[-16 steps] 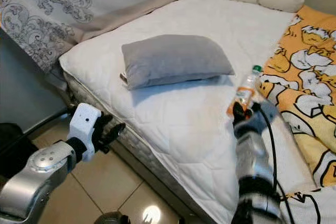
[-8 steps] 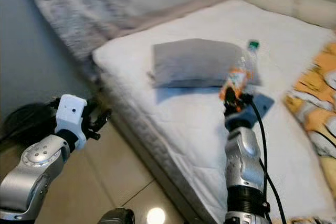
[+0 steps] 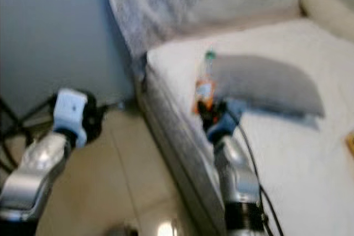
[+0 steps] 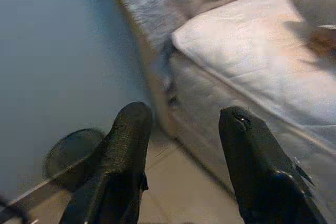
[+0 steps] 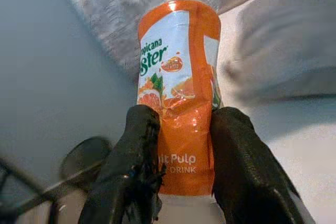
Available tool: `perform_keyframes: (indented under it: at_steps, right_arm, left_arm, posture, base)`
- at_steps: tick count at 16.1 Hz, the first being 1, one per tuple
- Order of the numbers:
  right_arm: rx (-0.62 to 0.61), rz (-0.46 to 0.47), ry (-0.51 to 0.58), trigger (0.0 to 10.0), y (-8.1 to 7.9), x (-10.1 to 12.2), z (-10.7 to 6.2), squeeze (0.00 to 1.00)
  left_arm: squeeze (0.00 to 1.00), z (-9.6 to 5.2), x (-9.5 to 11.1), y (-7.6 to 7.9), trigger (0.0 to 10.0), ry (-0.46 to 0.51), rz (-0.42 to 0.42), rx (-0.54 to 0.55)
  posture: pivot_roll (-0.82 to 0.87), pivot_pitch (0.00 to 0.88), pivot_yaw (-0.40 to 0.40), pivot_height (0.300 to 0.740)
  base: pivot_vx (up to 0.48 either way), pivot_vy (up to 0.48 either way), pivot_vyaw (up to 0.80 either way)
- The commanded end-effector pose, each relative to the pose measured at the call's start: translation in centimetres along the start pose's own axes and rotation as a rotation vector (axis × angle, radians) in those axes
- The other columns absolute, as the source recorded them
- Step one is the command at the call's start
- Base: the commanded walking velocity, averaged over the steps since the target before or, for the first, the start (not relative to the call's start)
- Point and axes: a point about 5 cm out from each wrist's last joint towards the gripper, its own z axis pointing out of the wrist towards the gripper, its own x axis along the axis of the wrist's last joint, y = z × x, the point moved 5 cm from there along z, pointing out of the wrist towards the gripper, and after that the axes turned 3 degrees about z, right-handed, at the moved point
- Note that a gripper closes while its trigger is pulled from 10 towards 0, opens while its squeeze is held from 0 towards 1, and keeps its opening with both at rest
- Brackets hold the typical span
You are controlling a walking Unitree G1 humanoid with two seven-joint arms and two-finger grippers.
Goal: Clean up the room
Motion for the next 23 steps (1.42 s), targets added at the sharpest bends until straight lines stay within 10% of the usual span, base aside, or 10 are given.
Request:
perform_keyframes:
  at_steps: [1, 23]
  right_arm:
    - [0.011, -0.018, 0.000, 10.0, -0.2, 0.4, 0.1, 0.00]
    - [0.047, -0.216, -0.101, 10.0, -1.2, -1.3, 0.6, 0.00]
  left_arm:
    - [0.00, 0.1, 0.5, -0.1, 10.0, 0.019, 0.007, 0.011]
    - [0.00, 0.8, 0.8, -0.4, 10.0, 0.053, -0.001, 0.013]
  posture:
    - [-0.03, 0.000, -0.001, 0.740]
    - [-0.02, 0.000, 0.003, 0.740]
  base:
    - [0.000, 0.000, 0.80]
    - [0.232, 0.000, 0.29]
